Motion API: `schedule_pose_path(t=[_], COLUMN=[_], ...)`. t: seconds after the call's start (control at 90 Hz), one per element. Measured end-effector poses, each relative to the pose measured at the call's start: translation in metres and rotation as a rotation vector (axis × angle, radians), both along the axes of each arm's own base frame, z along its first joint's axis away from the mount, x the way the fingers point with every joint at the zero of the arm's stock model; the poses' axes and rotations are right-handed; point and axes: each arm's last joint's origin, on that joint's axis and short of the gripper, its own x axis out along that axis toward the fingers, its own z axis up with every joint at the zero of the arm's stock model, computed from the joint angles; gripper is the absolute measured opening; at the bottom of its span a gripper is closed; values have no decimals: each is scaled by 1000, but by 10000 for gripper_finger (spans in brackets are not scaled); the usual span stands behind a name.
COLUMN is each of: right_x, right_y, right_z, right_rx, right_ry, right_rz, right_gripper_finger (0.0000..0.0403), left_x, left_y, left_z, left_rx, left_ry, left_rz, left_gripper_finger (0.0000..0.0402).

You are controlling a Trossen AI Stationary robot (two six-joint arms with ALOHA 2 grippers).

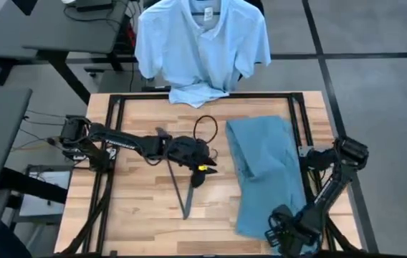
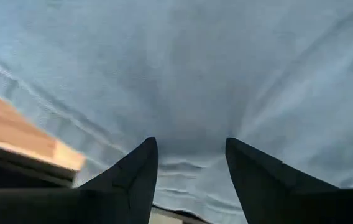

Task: Hang clothes
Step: Insert the blue jeans on the grey hanger

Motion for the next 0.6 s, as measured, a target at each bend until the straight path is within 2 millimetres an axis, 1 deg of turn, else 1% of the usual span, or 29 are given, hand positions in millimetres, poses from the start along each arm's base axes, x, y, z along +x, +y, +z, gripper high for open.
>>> schedule_pose_path(t=[0.1,0.167,0.311,0.433,0.6], right_x=[0,5,13,19,35], right_y=[-3,-5,-10,-14,-26], right_z=[-1,-1,0,1,2], right_rx=[-55,-69,-146,-205,-264], right_ry=[-42,-75,-205,-283,-337], right_rz=[-43,-60,-66,-40,-72], right_gripper_finger=[175,175,175,175,175], left_x=[13,19,25,30,47], left_y=[-2,-5,-9,-7,2], left_z=[-12,-27,-51,-60,-69], left_rx=[-116,-176,-185,-146,-166], left_ry=[-45,-6,66,73,89], left_rz=[41,54,11,-4,-5], left_gripper_finger=[127,127,127,127,127])
